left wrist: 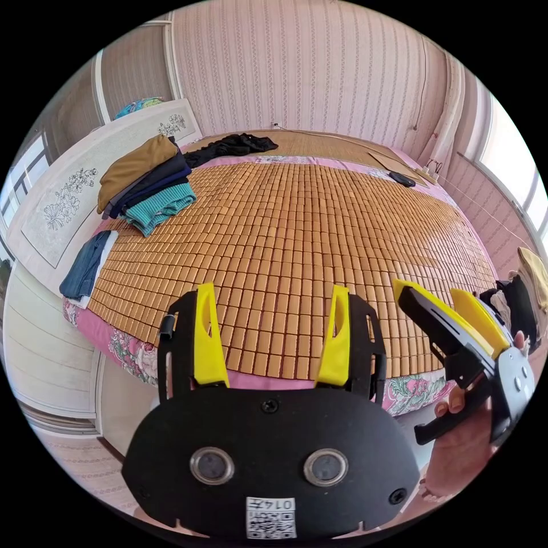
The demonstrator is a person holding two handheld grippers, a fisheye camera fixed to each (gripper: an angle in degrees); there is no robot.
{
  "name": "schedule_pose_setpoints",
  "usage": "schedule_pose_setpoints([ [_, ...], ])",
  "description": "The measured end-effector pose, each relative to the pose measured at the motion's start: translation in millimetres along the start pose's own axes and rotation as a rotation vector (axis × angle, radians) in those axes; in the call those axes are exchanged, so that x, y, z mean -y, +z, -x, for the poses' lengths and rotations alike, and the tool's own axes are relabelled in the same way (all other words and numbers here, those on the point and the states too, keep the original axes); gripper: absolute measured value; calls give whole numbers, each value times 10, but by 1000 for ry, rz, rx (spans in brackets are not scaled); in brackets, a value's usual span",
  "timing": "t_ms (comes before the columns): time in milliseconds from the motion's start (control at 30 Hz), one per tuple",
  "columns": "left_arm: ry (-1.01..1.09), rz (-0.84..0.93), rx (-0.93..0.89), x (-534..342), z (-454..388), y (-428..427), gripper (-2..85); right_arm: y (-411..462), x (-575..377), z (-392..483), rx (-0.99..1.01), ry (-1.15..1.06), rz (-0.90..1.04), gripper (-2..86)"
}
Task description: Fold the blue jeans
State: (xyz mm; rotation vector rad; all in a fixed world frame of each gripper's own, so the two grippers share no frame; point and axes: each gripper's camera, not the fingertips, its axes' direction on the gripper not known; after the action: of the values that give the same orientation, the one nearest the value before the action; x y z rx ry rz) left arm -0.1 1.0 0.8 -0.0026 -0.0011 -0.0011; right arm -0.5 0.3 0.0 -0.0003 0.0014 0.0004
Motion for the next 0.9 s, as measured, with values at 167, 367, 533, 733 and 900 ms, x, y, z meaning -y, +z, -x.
schedule_pose_setpoints([
  [167, -8, 8, 6, -31, 23, 25, 265, 10, -15, 28, -3, -1, 4, 207],
  [367, -17, 10, 7, -48, 43, 34, 261, 20, -22, 61, -1, -1, 8, 207],
  [533, -10, 8, 6, -66, 26, 35, 260, 24, -16, 56, 0, 6, 9, 207],
  [733, -10, 6, 14, -84, 8, 36, 261, 17, -19, 49, 2, 9, 9, 207],
  [900, -9, 11, 7, -99, 6, 34, 264, 8, -28, 55, 0, 7, 9, 207],
])
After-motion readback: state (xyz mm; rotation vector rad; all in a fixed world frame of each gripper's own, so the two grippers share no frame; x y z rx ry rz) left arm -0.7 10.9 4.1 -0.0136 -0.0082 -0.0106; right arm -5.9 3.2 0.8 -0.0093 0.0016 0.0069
